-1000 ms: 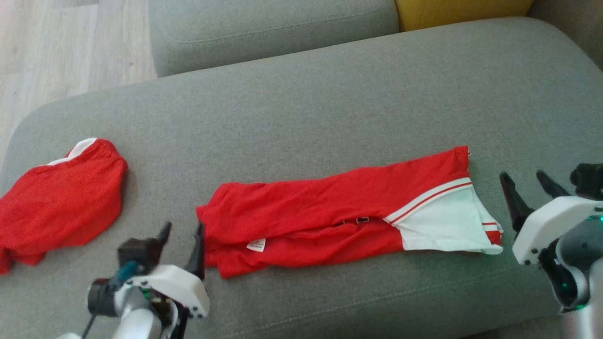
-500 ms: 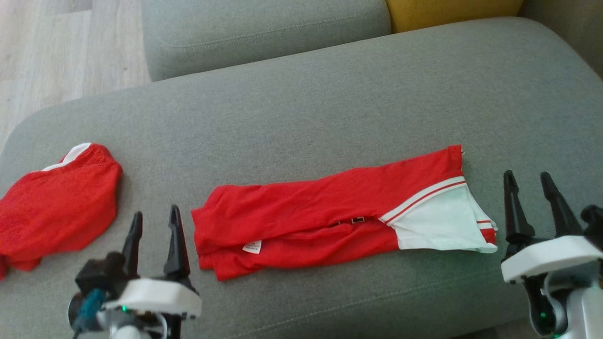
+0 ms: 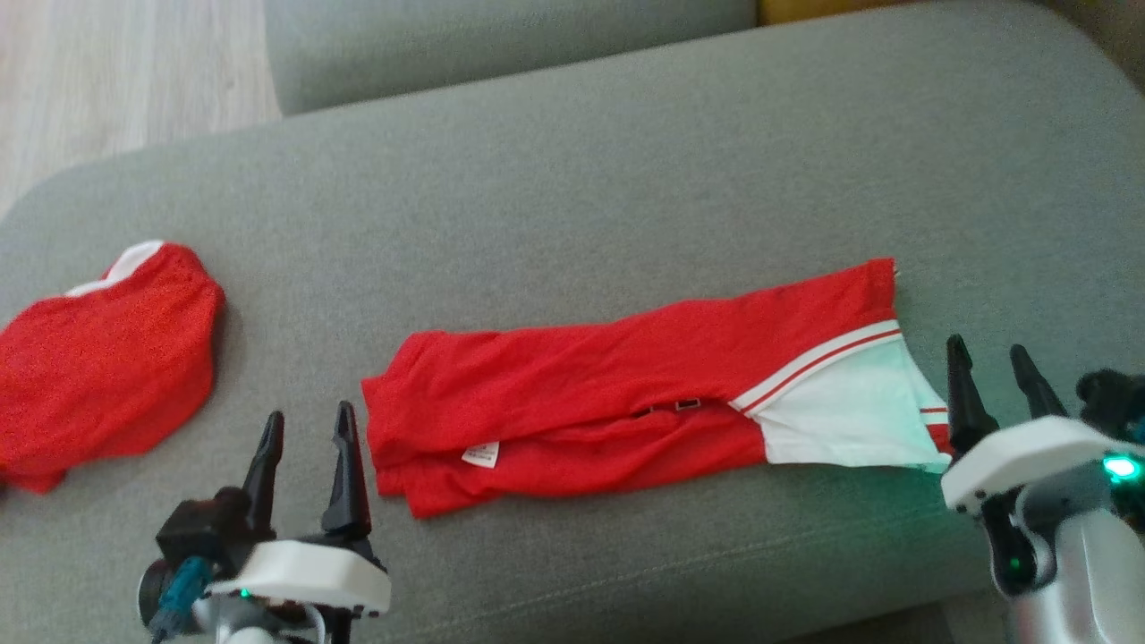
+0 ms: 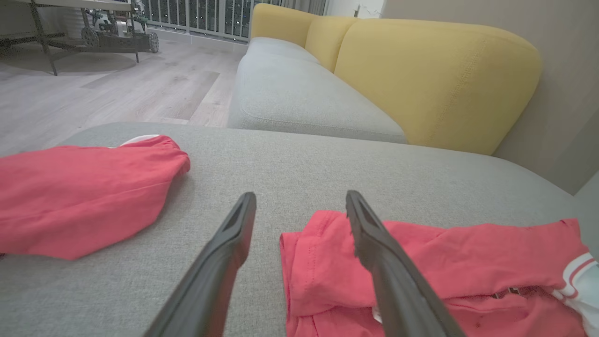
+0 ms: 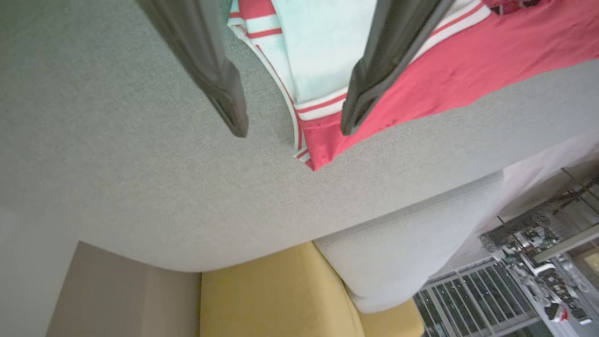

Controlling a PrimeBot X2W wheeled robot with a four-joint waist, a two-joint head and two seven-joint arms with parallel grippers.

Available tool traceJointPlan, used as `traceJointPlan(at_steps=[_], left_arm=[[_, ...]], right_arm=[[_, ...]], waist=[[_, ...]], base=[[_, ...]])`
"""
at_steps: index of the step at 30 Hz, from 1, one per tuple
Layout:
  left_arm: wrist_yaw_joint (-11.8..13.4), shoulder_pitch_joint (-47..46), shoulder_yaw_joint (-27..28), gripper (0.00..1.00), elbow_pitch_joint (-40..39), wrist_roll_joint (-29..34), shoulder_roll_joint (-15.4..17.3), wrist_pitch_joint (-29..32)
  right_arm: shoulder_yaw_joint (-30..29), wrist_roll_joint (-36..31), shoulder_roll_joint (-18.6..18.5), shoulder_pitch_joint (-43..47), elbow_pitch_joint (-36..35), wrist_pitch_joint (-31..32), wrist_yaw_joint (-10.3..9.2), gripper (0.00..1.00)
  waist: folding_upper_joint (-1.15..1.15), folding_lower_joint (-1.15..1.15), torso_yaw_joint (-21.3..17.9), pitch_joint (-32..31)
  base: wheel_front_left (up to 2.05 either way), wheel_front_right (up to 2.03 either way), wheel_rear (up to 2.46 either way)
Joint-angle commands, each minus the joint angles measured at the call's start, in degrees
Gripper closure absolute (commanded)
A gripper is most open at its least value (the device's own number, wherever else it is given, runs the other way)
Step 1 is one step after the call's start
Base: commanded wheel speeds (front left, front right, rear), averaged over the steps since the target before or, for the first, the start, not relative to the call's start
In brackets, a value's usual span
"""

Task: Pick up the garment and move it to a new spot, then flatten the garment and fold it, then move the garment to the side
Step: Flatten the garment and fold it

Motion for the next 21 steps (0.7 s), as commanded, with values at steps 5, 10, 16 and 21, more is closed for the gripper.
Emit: traceJointPlan(at_steps=[5,10,16,21], left_arm=[[-1.3,-4.5,1.2,0.00,-1.9,1.4,0.0,-0.7],[-2.5,-6.4,0.6,0.00,-1.6,2.4,0.0,-0.7],[-3.3,-8.4,0.1,0.00,-1.9,2.9,0.0,-0.7],[-3.6,-9.3,0.1,0.00,-1.7,2.9,0.0,-0.7]], right_arm=[[-0.7,-3.2,-0.5,-8.3,5.9,1.8,-0.02,0.00],[-3.0,-8.5,-0.5,-13.5,12.9,3.5,-0.02,0.00],[-5.2,-14.0,-0.5,-18.3,19.4,4.9,-0.02,0.00],[-7.2,-16.4,-0.5,-21.2,23.3,5.5,-0.02,0.00]], waist=[[0.00,0.00,1.6,4.4],[0.00,0.00,2.8,7.4],[0.00,0.00,3.9,10.3],[0.00,0.00,4.2,11.4]], base=[[0.00,0.00,0.00],[0.00,0.00,0.00],[0.00,0.00,0.00],[0.00,0.00,0.00]])
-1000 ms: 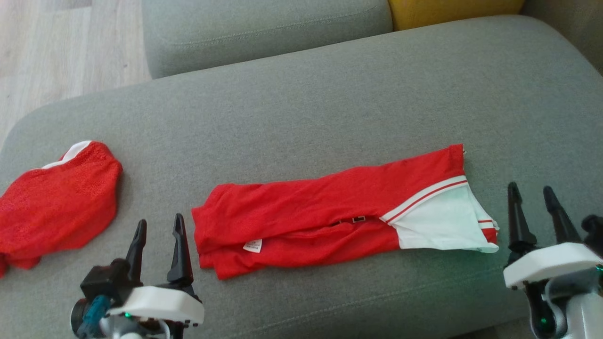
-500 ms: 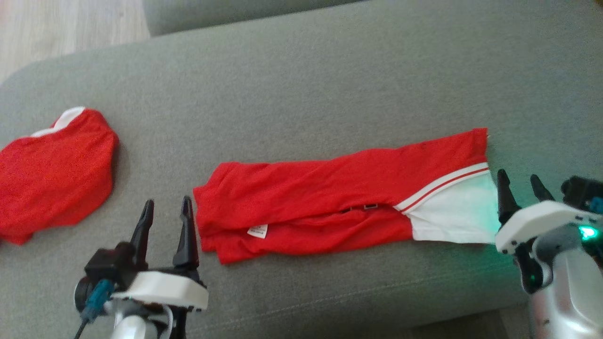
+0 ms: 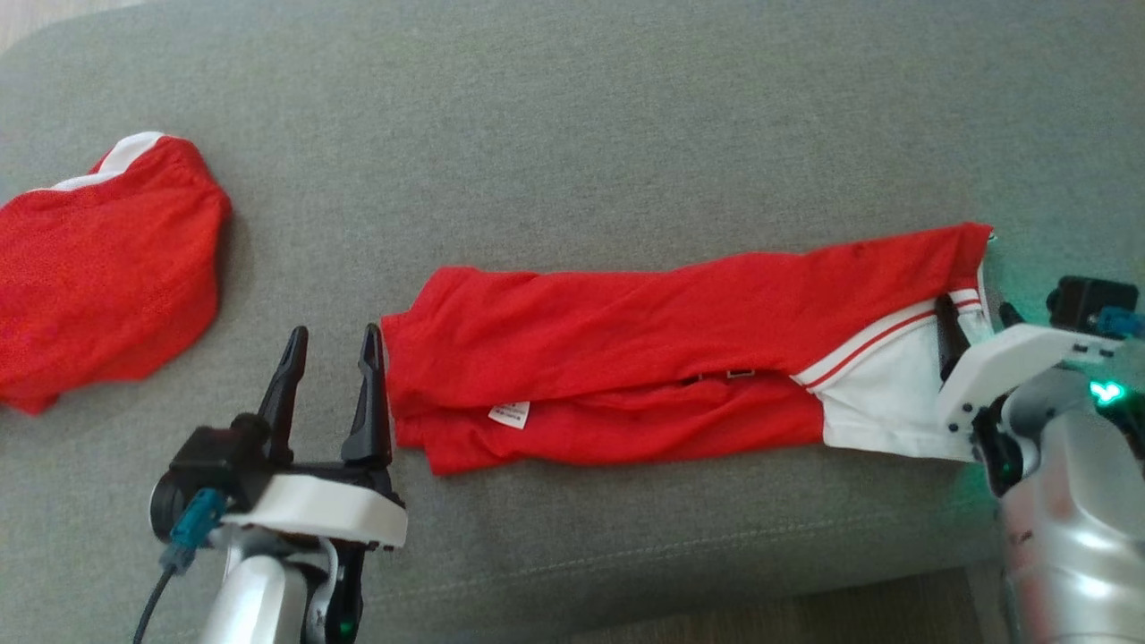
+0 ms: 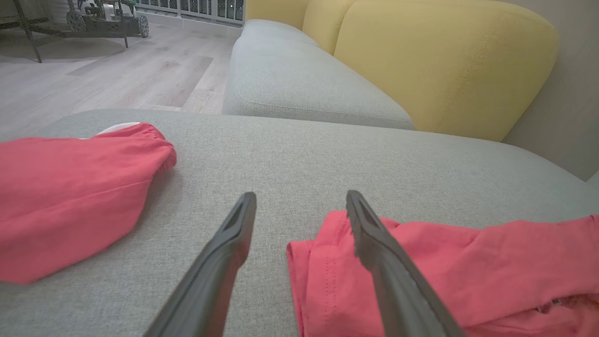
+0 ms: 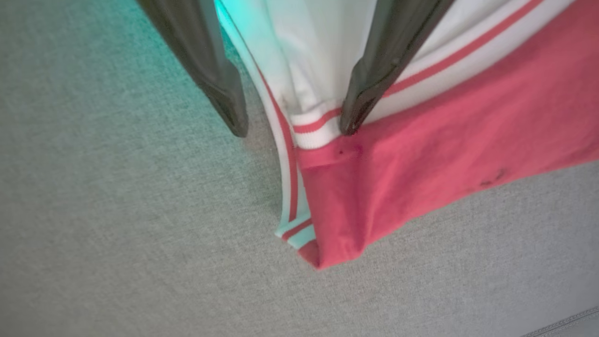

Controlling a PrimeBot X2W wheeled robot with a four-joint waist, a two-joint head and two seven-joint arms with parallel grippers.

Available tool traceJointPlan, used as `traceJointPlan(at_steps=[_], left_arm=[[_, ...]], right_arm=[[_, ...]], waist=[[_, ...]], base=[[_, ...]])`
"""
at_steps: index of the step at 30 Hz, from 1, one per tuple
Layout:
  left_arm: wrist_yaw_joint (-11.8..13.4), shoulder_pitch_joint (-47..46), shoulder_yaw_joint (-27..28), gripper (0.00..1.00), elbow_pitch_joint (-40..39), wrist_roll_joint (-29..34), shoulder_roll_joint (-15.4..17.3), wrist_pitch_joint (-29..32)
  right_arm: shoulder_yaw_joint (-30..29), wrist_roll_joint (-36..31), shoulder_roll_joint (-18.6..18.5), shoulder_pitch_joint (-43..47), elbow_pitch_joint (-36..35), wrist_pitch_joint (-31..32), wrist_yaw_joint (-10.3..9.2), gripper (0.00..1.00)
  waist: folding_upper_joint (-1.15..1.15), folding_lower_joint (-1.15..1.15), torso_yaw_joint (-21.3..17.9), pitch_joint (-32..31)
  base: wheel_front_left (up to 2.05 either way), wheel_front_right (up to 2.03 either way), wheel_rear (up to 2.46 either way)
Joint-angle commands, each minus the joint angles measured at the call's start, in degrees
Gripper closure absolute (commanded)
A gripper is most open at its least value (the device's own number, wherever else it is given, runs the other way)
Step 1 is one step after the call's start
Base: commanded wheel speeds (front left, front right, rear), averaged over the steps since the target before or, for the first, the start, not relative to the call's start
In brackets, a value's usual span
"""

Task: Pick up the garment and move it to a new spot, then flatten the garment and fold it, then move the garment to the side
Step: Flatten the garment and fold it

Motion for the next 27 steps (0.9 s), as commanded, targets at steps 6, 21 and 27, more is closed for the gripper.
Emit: traceJointPlan(at_steps=[6,21,27], left_arm=[[-0.4,-2.5,2.1,0.00,-1.5,1.0,0.1,-0.7],[-0.2,-2.0,4.5,0.00,-1.0,0.9,0.1,-0.7],[0.7,-1.1,3.5,0.00,-0.9,-0.3,0.1,-0.7]], right_arm=[[-1.3,1.4,-0.4,-4.5,5.6,2.1,-0.02,0.00],[-0.3,-0.3,-3.3,-5.6,7.7,-2.4,-0.02,1.00],[-0.9,-6.5,-7.1,-6.5,6.5,-1.9,-0.02,1.00]], waist=[[0.00,0.00,0.3,0.5],[0.00,0.00,-0.7,-3.8],[0.00,0.00,-0.3,-5.5]], base=[[0.00,0.00,0.00],[0.00,0.00,0.00],[0.00,0.00,0.00]])
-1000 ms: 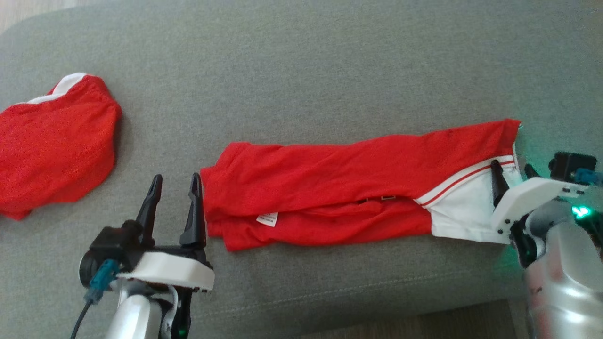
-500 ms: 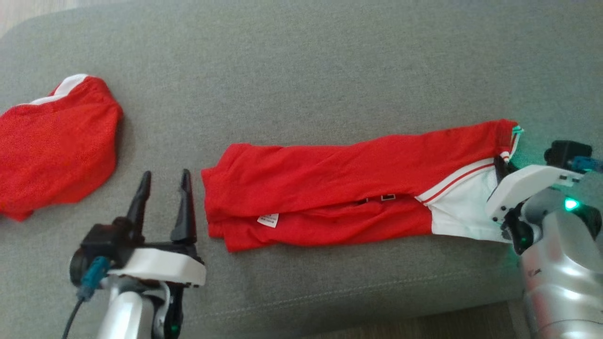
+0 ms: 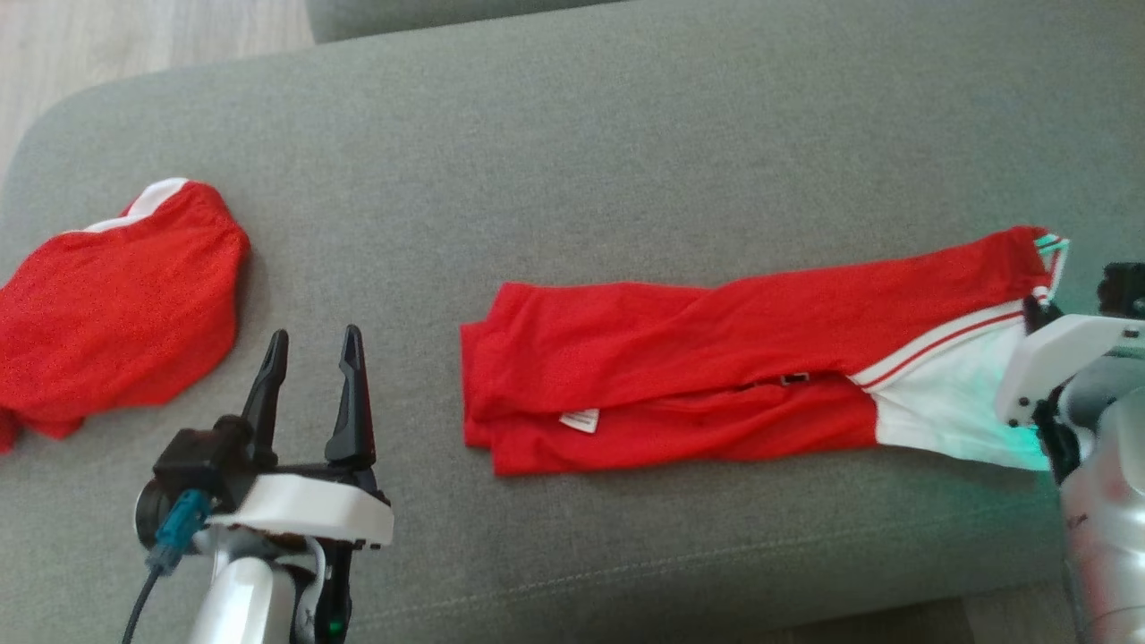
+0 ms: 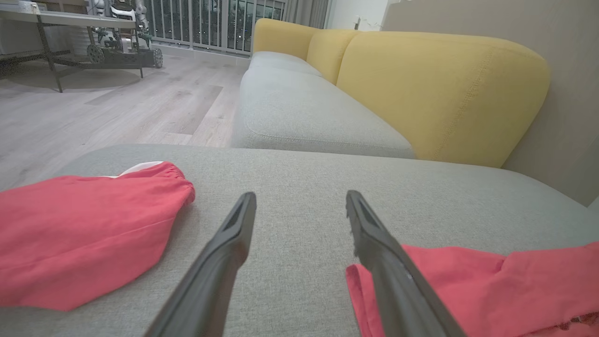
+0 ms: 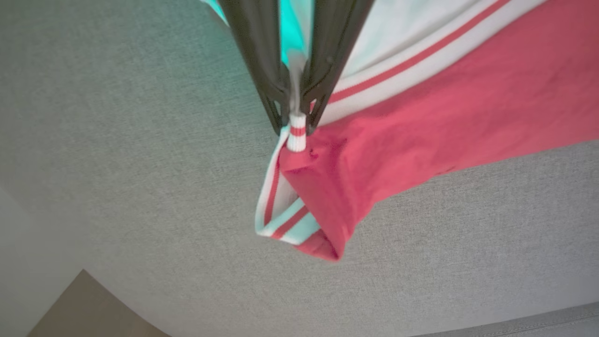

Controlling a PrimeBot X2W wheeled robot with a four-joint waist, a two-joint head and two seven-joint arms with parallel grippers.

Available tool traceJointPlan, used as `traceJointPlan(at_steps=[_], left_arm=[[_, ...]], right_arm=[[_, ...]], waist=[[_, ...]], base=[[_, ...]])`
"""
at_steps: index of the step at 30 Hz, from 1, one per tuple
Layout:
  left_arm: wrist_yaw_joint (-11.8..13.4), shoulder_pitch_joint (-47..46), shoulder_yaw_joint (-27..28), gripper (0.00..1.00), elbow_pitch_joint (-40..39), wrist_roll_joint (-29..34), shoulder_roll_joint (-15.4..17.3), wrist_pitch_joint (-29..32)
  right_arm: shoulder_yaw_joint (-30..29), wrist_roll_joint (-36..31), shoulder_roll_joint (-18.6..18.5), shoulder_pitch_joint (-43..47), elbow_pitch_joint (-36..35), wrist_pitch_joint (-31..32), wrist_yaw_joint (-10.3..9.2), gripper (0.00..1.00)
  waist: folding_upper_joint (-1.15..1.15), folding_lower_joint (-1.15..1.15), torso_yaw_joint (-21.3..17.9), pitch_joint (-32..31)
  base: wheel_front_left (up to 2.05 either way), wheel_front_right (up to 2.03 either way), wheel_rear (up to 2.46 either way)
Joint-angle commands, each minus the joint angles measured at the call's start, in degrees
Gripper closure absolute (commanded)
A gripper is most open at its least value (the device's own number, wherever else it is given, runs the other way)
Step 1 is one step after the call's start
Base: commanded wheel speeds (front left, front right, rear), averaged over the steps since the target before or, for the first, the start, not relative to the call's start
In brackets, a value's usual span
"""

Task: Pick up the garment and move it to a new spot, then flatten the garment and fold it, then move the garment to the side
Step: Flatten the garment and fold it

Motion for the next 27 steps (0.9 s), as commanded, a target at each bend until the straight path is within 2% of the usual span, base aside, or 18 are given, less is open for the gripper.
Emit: traceJointPlan(at_steps=[1,4,7,13,17,21,27], left_arm=[[0.3,-0.7,1.8,0.00,-1.7,-0.3,0.2,-0.7],[0.7,-0.4,1.4,0.00,-1.7,-0.8,0.2,-0.7],[1.2,0.3,1.3,0.00,-1.8,-1.3,0.2,-0.7],[1.7,2.5,1.0,0.00,-1.4,-1.7,0.2,-0.7],[2.3,3.9,0.9,0.00,-1.8,-1.9,0.2,-0.7],[2.8,4.7,0.7,0.00,-2.0,-2.2,0.2,-0.7],[3.3,5.4,-0.2,0.00,-2.0,-2.9,0.2,-0.7]], right_arm=[[1.0,-0.8,-0.8,-1.8,-2.0,0.0,-0.04,1.00],[1.4,-2.6,-1.4,-2.1,-1.4,1.2,-0.04,1.00],[2.8,-2.8,-0.2,-2.8,-1.1,2.3,-0.04,1.00],[8.3,-1.1,2.6,-4.2,-0.9,5.8,-0.04,1.00],[12.6,2.8,4.8,-5.5,-2.0,9.1,-0.04,1.00],[16.2,13.7,6.1,-7.0,-3.6,14.7,-0.04,1.00],[26.6,34.6,6.2,-7.1,-8.6,21.1,-0.04,1.00]], waist=[[0.00,0.00,0.2,-0.4],[0.00,0.00,0.4,-1.5],[0.00,0.00,0.2,-2.9],[0.00,0.00,-1.0,-6.8],[0.00,0.00,-1.7,-8.6],[0.00,0.00,-1.9,-9.9],[0.00,0.00,-1.1,-11.1]], base=[[0.00,0.00,0.00],[0.00,0.00,0.00],[0.00,0.00,0.00],[0.00,0.00,0.00],[0.00,0.00,0.00],[0.00,0.00,0.00],[0.00,0.00,0.00]])
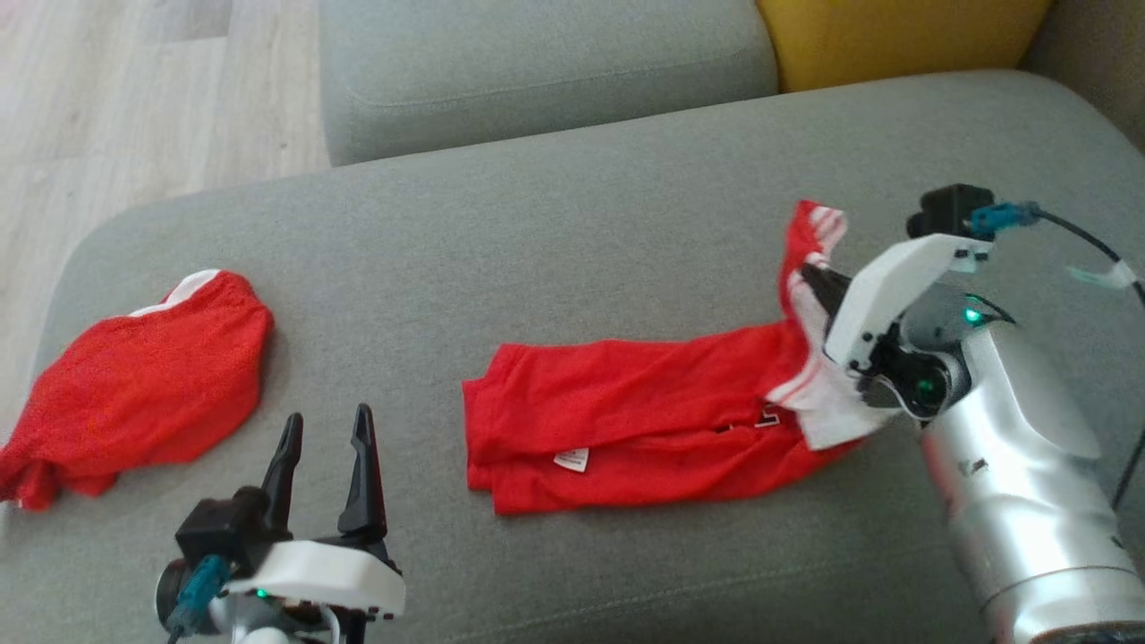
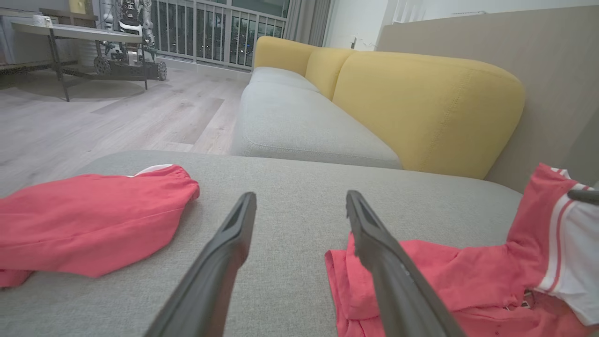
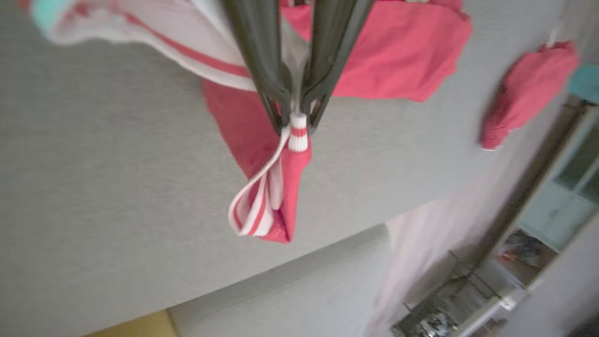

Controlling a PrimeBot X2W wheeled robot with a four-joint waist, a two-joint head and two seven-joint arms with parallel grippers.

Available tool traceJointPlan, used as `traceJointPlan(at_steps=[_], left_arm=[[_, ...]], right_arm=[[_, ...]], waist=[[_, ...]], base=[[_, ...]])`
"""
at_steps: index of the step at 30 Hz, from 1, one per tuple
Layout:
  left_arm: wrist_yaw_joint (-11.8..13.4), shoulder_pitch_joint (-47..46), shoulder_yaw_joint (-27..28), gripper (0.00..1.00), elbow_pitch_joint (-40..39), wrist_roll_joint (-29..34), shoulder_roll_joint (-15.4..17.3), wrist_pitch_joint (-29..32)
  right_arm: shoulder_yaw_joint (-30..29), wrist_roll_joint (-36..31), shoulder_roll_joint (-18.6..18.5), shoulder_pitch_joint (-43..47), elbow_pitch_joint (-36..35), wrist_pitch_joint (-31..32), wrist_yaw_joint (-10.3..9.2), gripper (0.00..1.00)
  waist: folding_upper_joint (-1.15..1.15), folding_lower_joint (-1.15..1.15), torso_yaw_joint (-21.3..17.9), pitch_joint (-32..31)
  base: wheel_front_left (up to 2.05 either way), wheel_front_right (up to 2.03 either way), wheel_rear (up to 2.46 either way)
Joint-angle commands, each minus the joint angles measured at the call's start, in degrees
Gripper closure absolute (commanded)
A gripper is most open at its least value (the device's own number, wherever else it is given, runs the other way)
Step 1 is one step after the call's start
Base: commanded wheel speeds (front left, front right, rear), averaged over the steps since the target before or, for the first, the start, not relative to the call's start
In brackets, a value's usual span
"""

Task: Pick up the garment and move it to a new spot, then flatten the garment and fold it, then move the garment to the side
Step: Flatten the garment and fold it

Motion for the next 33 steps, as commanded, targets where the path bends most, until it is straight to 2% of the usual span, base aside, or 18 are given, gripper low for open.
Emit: traceJointPlan(at_steps=[1,7,15,16,26,33], left_arm=[[0.3,-1.6,1.6,0.00,-1.9,-0.4,0.1,-0.7],[0.6,-1.0,0.8,0.00,-1.8,-1.0,0.1,-0.7],[0.4,-0.8,-0.1,0.00,-1.1,-1.0,0.1,-0.7],[0.4,-0.8,-0.1,0.00,-1.1,-1.0,0.1,-0.7],[0.0,-1.3,-1.9,0.00,0.9,-0.9,0.1,-0.7],[-0.2,-2.5,-1.5,0.00,1.2,-0.4,0.1,-0.7]], right_arm=[[3.3,5.9,0.9,-2.9,-3.5,0.9,-0.02,1.00],[10.3,21.2,0.9,-2.6,-1.8,0.5,-0.02,1.00],[24.9,40.0,0.9,-3.7,4.8,-6.2,-0.02,1.00],[24.9,40.0,0.9,-3.7,4.8,-6.2,-0.02,1.00],[45.1,66.6,0.9,-6.3,8.7,-16.1,-0.02,1.00],[59.6,80.9,0.9,-8.8,11.2,-21.4,-0.02,1.00]], waist=[[0.00,0.00,0.5,-0.5],[0.00,0.00,2.3,-1.3],[0.00,0.00,5.9,-0.7],[0.00,0.00,5.9,-0.7],[0.00,0.00,11.5,0.2],[0.00,0.00,14.0,1.8]], base=[[0.00,0.00,0.00],[0.00,0.00,0.00],[0.00,0.00,0.00],[0.00,0.00,0.00],[0.00,0.00,0.00],[0.00,0.00,0.00]])
